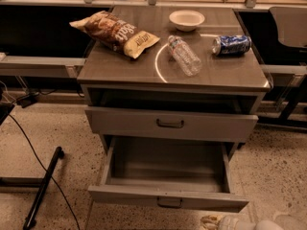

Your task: Close middle drawer

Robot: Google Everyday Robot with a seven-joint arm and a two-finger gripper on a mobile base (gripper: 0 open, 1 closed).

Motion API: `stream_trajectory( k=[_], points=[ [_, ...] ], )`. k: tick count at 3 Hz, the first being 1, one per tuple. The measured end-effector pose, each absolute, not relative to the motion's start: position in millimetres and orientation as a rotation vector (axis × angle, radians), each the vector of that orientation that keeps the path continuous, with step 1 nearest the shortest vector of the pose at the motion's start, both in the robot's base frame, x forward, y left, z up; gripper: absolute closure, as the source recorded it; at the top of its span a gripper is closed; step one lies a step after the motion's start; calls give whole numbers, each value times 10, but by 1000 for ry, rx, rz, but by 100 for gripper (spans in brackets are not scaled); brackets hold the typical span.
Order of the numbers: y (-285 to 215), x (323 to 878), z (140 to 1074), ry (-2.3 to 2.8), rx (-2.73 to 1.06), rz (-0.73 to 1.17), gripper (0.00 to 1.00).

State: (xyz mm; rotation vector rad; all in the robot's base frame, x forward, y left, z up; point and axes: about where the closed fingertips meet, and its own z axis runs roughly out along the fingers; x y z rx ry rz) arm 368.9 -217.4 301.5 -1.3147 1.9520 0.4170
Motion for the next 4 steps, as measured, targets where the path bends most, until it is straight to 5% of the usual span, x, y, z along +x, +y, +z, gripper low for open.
stream_trajectory(
  k=[4],
  points=[
    [-1677, 4521, 3585, 1684, -1282, 384, 100]
  ],
)
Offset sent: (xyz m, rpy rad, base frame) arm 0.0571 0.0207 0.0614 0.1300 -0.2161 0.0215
